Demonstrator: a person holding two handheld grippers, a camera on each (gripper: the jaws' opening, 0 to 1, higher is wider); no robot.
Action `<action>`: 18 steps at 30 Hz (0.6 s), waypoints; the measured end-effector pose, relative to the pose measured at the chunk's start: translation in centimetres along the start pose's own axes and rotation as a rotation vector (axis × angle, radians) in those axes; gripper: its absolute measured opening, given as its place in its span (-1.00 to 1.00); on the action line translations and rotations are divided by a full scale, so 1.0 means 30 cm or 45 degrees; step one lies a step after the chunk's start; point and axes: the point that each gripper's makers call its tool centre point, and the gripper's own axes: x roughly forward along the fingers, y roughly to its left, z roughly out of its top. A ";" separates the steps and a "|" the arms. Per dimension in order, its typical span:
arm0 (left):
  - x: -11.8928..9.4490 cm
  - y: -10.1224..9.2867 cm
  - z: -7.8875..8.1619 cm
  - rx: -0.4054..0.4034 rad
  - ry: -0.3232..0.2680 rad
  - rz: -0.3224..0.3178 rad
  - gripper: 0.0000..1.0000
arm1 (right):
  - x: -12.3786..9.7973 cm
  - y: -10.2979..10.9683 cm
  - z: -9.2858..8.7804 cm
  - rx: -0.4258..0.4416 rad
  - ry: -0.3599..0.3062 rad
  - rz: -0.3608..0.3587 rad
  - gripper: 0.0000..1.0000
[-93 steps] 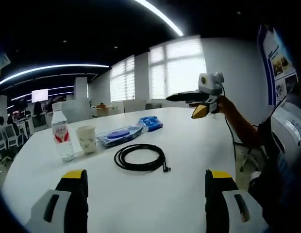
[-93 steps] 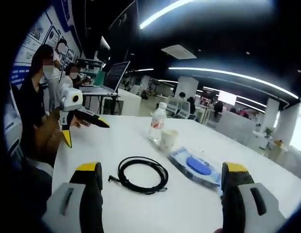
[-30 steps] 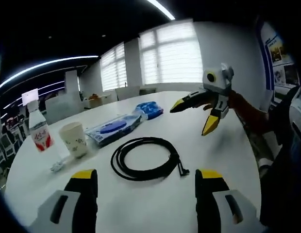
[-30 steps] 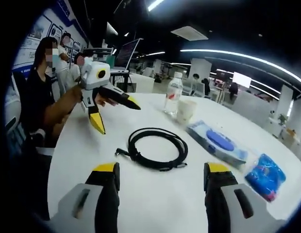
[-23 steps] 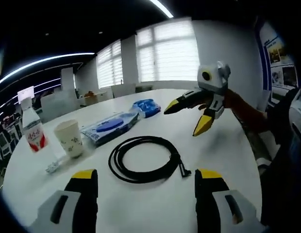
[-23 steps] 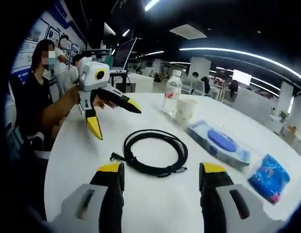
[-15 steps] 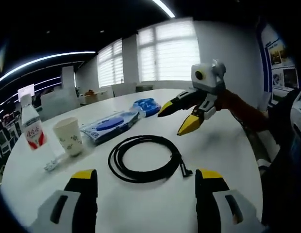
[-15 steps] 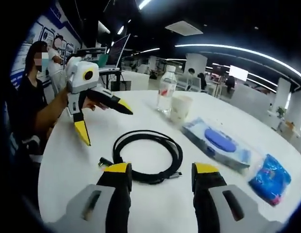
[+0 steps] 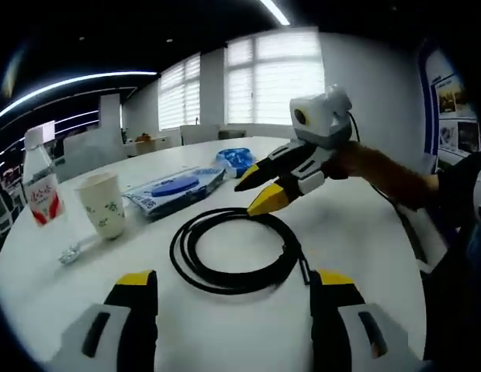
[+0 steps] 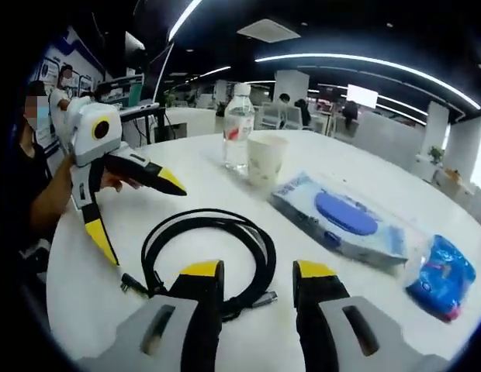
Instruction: Arrange the tabletop items into an orderly group along one side of the table until the central work area is clear of visible clutter.
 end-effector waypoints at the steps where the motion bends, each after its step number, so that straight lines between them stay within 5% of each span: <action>1: 0.002 -0.005 0.000 0.003 0.001 -0.002 0.56 | 0.014 -0.011 -0.001 0.010 0.011 0.002 -0.42; 18: 0.042 -0.020 -0.013 -0.038 -0.004 -0.060 0.48 | 0.013 0.055 -0.051 0.100 0.017 0.029 -0.69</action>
